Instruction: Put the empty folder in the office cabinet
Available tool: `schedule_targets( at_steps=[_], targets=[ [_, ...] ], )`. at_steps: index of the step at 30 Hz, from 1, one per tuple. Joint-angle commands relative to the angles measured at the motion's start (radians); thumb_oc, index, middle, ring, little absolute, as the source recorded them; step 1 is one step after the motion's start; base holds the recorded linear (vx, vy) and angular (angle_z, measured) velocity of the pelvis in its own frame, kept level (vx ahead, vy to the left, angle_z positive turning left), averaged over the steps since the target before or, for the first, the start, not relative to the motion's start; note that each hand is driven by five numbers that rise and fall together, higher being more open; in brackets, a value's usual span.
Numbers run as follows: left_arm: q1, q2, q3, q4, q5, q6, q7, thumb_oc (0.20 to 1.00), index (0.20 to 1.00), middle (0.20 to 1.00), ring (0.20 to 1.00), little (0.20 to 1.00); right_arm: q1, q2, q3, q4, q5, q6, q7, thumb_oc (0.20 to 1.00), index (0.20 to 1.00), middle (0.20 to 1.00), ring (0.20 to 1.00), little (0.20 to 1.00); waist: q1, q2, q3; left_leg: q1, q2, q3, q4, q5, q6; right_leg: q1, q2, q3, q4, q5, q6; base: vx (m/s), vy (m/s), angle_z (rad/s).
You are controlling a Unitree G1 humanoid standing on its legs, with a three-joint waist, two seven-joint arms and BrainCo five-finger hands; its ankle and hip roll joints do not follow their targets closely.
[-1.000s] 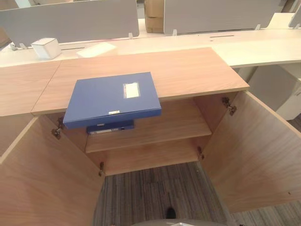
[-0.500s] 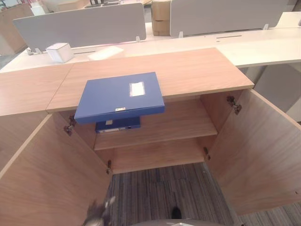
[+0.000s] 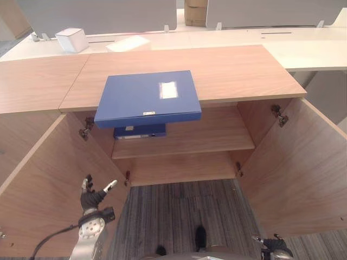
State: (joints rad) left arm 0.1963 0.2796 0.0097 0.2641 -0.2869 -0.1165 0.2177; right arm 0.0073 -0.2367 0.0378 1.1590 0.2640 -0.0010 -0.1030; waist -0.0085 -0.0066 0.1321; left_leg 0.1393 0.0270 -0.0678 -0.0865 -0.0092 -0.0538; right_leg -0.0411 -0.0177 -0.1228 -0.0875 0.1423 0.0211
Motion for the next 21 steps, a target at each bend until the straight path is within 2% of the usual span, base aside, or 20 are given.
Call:
schedule_targets(
  at_steps=[1,3,7,13,21],
  targets=[
    [-0.035,0.066,0.063,-0.089,0.242,-0.060,0.093,1.000,1.000,1.000,1.000,1.000,-0.058,0.015,0.030,0.012,0.047,-0.029,-0.030,1.000,1.000,1.000,1.000,1.000,0.006,-0.038,0.004,0.023,-0.027,-0.007,-0.001,-0.105,0.020,-0.020,-0.082,0.038,0.034,-0.022,0.125,0.00,0.037,-0.15],
    [-0.016,0.090,0.094,-0.155,0.388,-0.050,0.159,1.000,1.000,1.000,1.000,1.000,-0.061,0.025,0.036,0.025,0.038,-0.029,-0.042,1.000,1.000,1.000,1.000,1.000,0.011,-0.042,0.000,0.029,-0.033,0.002,-0.001,-0.111,0.024,-0.014,-0.086,0.044,0.029,-0.018,0.129,0.01,0.042,-0.12],
    [0.004,0.119,0.140,-0.200,0.510,-0.045,0.232,1.000,1.000,1.000,1.000,1.000,-0.054,0.030,0.036,0.050,0.022,-0.030,-0.057,1.000,1.000,1.000,1.000,1.000,0.011,-0.047,-0.011,0.034,-0.037,0.007,-0.001,-0.115,0.026,-0.007,-0.088,0.049,0.020,-0.016,0.130,0.01,0.008,-0.08],
    [0.001,0.158,0.182,-0.271,0.641,-0.042,0.302,1.000,1.000,1.000,1.000,1.000,-0.042,0.029,0.033,0.080,0.009,-0.032,-0.069,1.000,1.000,1.000,1.000,1.000,0.007,-0.051,-0.023,0.040,-0.039,0.010,-0.001,-0.112,0.024,0.002,-0.093,0.050,0.015,-0.011,0.129,0.00,0.000,0.00],
    [-0.022,0.234,0.182,-0.325,0.777,-0.035,0.338,1.000,1.000,1.000,1.000,1.000,-0.035,0.026,0.032,0.103,0.003,-0.036,-0.070,1.000,1.000,1.000,1.000,1.000,0.001,-0.047,-0.037,0.053,-0.036,0.016,-0.001,-0.119,0.021,0.017,-0.091,0.055,0.009,-0.018,0.130,0.00,-0.001,0.00]
  ],
)
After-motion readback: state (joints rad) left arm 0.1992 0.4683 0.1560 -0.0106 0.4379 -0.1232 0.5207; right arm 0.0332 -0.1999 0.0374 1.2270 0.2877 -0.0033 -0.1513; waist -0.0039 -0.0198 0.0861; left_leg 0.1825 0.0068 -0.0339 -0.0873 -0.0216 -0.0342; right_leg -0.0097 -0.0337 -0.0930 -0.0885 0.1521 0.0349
